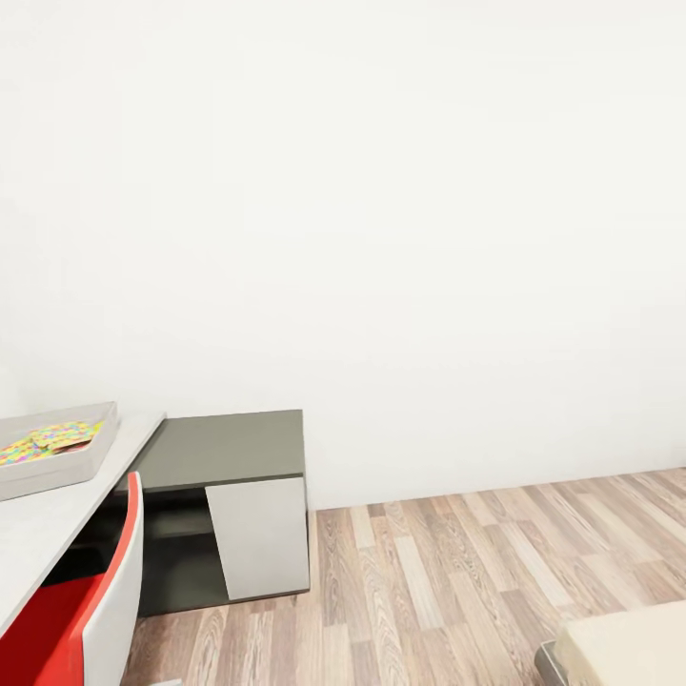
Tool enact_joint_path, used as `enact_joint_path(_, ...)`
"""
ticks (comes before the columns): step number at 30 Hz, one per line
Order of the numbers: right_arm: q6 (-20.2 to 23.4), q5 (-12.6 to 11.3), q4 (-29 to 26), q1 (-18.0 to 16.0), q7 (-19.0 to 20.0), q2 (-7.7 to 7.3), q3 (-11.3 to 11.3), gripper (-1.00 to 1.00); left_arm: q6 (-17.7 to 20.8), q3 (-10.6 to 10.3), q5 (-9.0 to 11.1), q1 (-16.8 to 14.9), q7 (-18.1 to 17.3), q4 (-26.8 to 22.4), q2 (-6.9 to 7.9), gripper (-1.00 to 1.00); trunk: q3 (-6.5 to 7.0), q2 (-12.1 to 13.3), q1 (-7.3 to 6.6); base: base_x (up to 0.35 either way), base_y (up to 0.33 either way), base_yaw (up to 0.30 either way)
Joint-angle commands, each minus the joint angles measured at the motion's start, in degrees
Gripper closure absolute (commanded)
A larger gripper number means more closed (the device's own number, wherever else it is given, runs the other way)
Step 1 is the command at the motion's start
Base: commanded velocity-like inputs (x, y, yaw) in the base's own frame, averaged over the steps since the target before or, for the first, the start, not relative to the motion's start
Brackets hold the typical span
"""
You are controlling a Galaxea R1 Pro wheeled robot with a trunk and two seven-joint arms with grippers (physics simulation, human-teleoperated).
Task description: Put all the toys in the child's room - the three board games (two on the bed and one on the table), the two jigsaw puzzles on the table, and the tennis ball on the table - inside the toy box on the table in the child's room.
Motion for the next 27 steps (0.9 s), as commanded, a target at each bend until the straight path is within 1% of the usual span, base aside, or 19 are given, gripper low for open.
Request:
enact_joint_path(1,-0.12,0.02,0.07,-0.02,-0.16,0.04,-0.18,-1.0,-0.26,-0.41,0.62,-0.02,-0.21,0.12,-0.13,-1.0,-0.03,-0.04,0.02,0.0,0.0,-0.007)
enact_joint_path(6,-0.11,0.12,0.1,-0.02,-0.33,0.12,-0.25,-1.0,-0.34,-0.23,0.62,0.02,-0.22,0.18,-0.74,-1.0,-0.03,-0.04,0.02,0.0,0.0,-0.003)
enact_joint_path(20,-0.28,-0.02,0.08,-0.02,-0.37,0.1,-0.35,-1.0,-0.33,-0.21,0.65,0.06,-0.22,0.19,-0.88,-1.0,-0.07,-0.04,0.02,0.0,0.0,0.004)
enact_joint_path(27,-0.34,-0.19,0.12,-0.02,-0.47,-0.59,-0.43,-1.0,-0.33,-0.21,0.66,0.07,-0.22,0.19,-0.88,-1.0,-0.46,-0.04,0.02,0.0,0.0,0.008)
